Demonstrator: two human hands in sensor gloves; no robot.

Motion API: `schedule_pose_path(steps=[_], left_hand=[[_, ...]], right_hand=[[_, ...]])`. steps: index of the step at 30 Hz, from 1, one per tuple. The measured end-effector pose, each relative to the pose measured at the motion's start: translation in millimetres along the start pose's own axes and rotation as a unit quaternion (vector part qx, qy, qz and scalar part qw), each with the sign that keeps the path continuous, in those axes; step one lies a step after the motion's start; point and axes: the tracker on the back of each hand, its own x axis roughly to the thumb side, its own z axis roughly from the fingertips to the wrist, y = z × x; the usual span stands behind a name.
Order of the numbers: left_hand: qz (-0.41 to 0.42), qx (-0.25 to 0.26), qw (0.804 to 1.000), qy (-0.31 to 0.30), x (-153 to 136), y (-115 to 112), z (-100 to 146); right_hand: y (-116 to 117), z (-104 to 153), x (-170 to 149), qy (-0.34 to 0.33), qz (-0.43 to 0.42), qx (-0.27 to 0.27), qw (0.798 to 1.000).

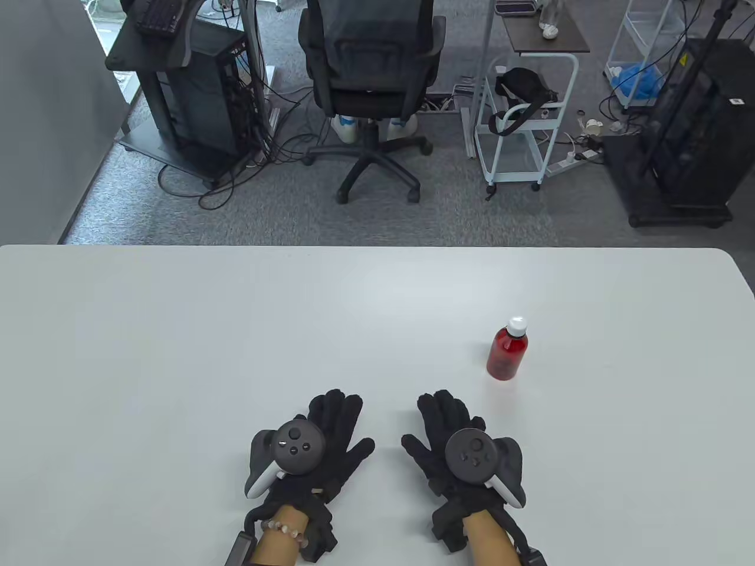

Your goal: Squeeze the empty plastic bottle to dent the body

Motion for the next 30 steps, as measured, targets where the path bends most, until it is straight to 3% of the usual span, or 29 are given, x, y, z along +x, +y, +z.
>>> schedule_pose_path(steps=[23, 30], left_hand=[[0.011, -0.011, 1.0, 0.002, -3, 0, -3], [0.012, 0.001, 1.0, -0.004, 0, 4, 0]], right_hand=[[-6, 0, -5, 0.006, -0.009, -0.013, 1.0], [-38, 16, -17, 0.043, 0.005, -0.106, 0.993]])
